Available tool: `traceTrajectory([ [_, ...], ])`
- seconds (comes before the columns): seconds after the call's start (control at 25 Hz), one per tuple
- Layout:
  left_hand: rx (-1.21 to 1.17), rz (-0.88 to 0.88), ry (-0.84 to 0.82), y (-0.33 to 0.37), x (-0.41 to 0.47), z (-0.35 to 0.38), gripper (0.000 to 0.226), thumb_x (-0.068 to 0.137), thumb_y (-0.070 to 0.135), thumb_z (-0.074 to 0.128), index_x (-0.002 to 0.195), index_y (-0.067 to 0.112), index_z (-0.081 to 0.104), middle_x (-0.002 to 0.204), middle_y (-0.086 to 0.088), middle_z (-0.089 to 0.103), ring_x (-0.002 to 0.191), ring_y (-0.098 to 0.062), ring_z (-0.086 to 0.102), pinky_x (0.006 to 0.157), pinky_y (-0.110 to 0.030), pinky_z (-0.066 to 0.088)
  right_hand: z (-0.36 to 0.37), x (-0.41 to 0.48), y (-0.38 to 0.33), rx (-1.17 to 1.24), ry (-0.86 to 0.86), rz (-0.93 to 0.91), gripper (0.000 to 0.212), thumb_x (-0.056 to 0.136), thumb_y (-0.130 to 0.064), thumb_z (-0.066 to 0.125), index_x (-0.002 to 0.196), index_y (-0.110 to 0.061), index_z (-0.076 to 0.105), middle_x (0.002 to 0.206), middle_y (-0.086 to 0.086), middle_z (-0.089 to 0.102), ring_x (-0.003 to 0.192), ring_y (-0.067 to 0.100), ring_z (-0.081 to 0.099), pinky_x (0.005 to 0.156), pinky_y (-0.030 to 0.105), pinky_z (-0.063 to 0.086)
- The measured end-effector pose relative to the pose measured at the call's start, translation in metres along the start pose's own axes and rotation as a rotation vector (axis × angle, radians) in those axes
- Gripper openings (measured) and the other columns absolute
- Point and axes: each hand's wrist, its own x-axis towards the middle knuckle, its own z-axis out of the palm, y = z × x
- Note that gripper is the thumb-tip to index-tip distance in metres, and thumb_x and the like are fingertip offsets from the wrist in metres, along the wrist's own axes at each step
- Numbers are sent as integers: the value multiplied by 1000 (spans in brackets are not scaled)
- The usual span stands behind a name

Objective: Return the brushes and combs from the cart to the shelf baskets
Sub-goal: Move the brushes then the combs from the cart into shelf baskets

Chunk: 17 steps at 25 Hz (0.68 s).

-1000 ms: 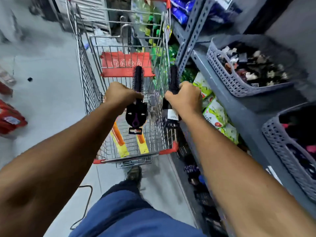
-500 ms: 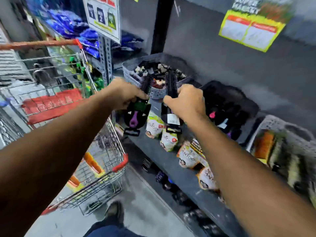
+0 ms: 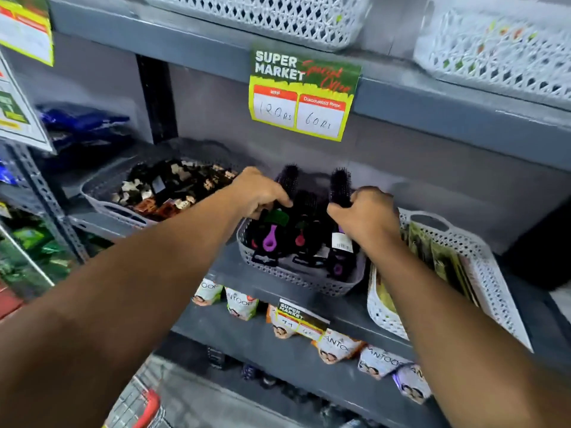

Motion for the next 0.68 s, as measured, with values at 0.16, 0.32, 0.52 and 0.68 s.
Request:
traceTrajectory([
  [0.16, 111, 29, -43, 19, 35, 27, 40, 46, 22, 92, 70, 8, 63, 58, -8, 64, 49, -20, 56, 50, -30, 54, 15, 23, 16, -86, -8, 78, 41, 70, -53, 61, 79, -13, 62, 84, 12, 67, 84, 33, 64, 71, 33, 50],
  [0.32, 223, 7, -63, 12, 54, 54, 37, 43, 33, 88, 61, 8, 68, 49, -4, 65, 44, -18, 62, 38, -20, 48, 45, 31, 24, -96, -62, 146, 41, 67, -52, 65, 76, -12, 61, 80, 12, 65, 85, 34, 64, 63, 31, 43],
  [0.52, 265, 1, -15, -15, 56, 77, 41, 53, 36, 79, 79, 8, 66, 93, -13, 73, 89, -26, 71, 69, -24, 49, 76, 28, 28, -152, -138, 169, 40, 70, -48, 67, 78, -9, 63, 85, 17, 68, 81, 37, 65, 59, 30, 41],
  [0.68, 284, 0, -25, -21, 59, 80, 41, 56, 33, 78, 87, 8, 69, 92, -13, 73, 85, -27, 70, 67, -24, 50, 91, 22, 29, -212, -134, 172, 41, 71, -49, 68, 88, -11, 65, 90, 18, 68, 83, 38, 64, 60, 31, 41],
])
